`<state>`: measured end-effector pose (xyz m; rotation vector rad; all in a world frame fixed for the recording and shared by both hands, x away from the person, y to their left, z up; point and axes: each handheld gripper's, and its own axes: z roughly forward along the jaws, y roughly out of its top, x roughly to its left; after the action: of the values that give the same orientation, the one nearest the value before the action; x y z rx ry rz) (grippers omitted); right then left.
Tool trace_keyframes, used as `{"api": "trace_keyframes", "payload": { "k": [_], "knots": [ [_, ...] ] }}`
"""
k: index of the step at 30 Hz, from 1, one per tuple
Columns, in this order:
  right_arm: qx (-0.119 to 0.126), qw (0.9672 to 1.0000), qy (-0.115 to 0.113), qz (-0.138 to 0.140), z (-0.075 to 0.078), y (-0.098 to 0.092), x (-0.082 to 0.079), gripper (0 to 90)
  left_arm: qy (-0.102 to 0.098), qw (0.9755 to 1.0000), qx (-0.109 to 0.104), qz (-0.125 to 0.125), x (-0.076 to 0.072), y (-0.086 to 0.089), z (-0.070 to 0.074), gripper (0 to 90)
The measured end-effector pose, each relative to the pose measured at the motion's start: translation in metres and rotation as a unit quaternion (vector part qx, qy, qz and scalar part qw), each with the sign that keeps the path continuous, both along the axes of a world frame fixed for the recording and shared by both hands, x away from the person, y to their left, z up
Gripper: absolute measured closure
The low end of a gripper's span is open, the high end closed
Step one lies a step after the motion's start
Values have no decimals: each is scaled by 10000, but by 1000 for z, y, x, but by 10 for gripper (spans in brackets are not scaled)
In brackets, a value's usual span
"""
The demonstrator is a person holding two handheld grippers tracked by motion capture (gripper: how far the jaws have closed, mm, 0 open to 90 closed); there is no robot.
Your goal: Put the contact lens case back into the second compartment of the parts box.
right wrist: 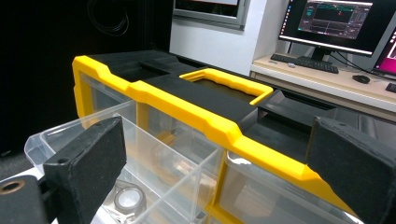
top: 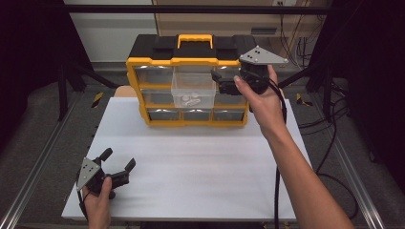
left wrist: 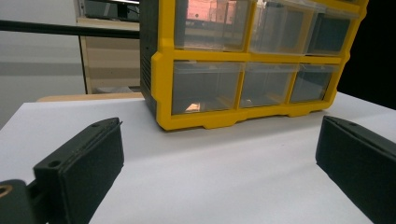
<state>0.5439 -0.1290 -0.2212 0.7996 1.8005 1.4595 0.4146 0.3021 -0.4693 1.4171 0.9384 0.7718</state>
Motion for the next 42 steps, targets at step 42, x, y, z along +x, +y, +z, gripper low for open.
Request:
{"api": "trace_keyframes", "payload": {
  "k": [42],
  "knots": [
    [415,9991,58,-116,-81,-93,-46,31,100,9995,-87,280,-7,12,0,8]
  ]
}}
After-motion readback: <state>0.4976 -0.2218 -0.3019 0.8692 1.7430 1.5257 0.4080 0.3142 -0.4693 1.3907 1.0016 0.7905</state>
